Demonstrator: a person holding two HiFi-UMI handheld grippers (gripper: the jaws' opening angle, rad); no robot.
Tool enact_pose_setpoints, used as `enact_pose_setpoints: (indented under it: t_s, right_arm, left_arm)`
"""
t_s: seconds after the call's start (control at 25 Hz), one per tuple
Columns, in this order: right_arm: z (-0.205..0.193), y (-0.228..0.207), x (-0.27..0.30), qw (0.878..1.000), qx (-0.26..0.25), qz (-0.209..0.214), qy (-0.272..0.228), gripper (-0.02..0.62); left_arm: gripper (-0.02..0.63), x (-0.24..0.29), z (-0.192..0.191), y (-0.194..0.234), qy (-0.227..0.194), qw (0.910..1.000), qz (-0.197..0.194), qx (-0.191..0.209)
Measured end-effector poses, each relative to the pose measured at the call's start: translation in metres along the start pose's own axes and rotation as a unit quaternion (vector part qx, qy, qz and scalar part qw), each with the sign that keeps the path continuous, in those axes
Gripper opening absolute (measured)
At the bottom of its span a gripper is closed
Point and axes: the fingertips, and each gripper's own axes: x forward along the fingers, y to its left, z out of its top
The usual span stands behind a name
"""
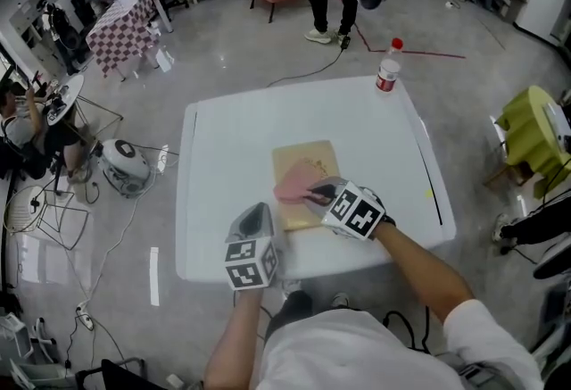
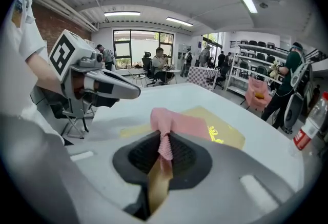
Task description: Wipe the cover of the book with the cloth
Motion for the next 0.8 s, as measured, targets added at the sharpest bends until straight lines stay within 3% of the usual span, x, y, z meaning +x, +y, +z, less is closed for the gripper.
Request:
enact_pose_setpoints:
  t_s: [0.6, 0.8]
  right_arm:
    - [-0.024, 0.058, -0.029, 0.997, -0.024, 0.077, 0.011, 0.035]
    - [0.008, 0.035, -0.042, 0.998, -0.045, 0.049, -0.024, 0.035]
  left_arm:
    - [0.006, -0.01, -0.009, -0.009, 0.001, 0.9999, 0.007, -0.008]
    - [0.006, -0.007, -0.008, -0.002, -0.001, 0.9999, 0.01, -0.01]
